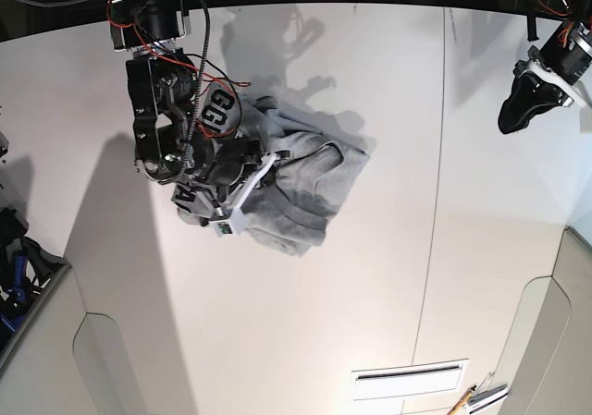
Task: Fold the T-shirt properly
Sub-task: 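Lift the folded shirt with the right gripper and carry it aside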
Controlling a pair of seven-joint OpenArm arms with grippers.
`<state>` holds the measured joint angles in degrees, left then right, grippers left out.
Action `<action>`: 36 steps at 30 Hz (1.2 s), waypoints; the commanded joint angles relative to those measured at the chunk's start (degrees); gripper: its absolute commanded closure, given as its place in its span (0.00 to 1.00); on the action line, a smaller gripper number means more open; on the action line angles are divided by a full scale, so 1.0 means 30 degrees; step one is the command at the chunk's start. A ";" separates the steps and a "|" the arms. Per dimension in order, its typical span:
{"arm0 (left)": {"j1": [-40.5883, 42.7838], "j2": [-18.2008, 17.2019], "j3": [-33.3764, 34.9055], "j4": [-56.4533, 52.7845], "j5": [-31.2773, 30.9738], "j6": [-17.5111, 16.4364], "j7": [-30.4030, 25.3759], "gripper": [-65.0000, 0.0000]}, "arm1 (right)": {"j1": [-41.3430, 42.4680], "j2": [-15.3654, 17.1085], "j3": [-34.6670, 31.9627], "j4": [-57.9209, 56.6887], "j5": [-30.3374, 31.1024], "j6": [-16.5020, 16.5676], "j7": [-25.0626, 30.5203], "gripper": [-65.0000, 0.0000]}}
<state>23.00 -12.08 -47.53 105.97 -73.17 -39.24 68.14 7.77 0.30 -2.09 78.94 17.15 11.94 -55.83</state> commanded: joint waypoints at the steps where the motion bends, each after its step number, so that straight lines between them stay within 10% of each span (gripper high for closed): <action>1: 0.0007 -0.0262 -0.0073 0.0313 -0.0539 -0.0252 -0.0357 1.00 | -0.0335 0.0204 0.0903 -0.0022 -0.1260 -0.0656 -0.1042 1.00; 14: 0.0007 -0.0262 -0.0066 0.0313 -0.0546 -0.0252 -0.0444 1.00 | -0.0678 0.0219 0.6586 0.8364 -0.0058 -0.0153 -0.1239 1.00; 20: 0.0007 -0.0255 -0.0066 0.0313 -0.0532 -0.0252 -0.0437 1.00 | -0.0248 0.0576 0.6127 1.2604 0.0656 0.4044 -0.1523 1.00; 23: 0.0015 -0.0262 -0.0066 0.0313 -0.0517 -0.0252 -0.0423 1.00 | -0.0619 0.2011 0.5406 1.2896 0.3060 0.7577 -0.2783 1.00; 36: 0.0007 -0.0255 -0.0051 0.0313 -0.0517 -0.0252 -0.0495 1.00 | -0.1800 0.8779 -0.0852 1.0717 0.1413 0.8153 -0.3126 1.00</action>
<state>23.00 -12.10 -47.53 105.97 -73.12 -39.27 67.68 1.58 25.82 -5.15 110.19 21.04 36.29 -65.84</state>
